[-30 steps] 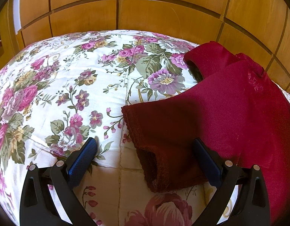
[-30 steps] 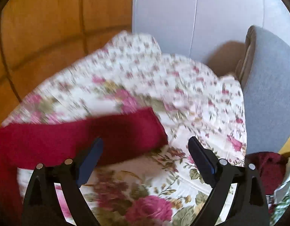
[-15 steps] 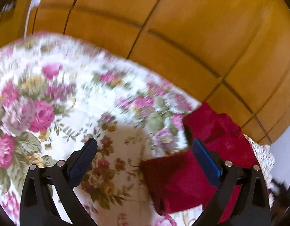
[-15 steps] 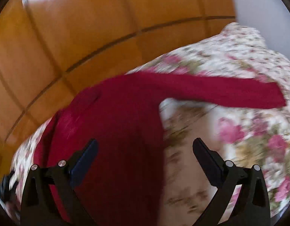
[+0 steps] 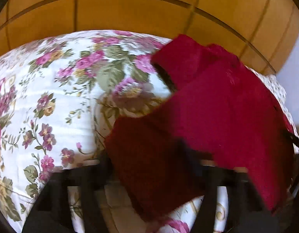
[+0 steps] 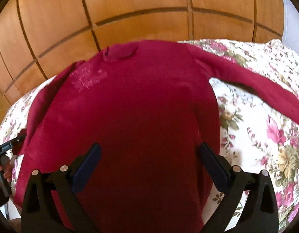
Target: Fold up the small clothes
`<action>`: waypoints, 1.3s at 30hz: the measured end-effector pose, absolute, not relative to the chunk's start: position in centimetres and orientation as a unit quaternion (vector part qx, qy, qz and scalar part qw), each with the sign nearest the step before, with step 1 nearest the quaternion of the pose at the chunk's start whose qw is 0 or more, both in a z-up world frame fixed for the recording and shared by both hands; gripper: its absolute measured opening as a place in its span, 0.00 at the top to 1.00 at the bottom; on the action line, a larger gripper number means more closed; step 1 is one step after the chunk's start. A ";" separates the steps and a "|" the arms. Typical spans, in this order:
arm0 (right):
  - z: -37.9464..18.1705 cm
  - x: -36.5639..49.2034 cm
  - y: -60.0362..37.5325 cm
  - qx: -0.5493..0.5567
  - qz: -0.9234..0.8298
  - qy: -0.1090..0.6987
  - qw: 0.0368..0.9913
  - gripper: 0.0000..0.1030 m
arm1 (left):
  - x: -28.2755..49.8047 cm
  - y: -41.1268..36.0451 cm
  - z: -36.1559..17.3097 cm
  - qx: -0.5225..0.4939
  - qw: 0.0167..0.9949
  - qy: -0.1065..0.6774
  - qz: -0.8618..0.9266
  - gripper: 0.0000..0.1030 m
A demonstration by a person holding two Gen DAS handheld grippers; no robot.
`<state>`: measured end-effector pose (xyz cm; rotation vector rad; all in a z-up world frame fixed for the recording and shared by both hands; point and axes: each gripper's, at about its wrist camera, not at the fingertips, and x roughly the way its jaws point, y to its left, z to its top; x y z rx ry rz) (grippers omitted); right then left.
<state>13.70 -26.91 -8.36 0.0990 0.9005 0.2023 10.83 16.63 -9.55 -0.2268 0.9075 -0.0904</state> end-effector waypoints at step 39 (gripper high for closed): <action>-5.8 10.1 -43.9 0.387 0.004 0.402 0.830 0.16 | 7.6 19.6 -6.6 -0.291 0.847 0.420 -0.146 0.20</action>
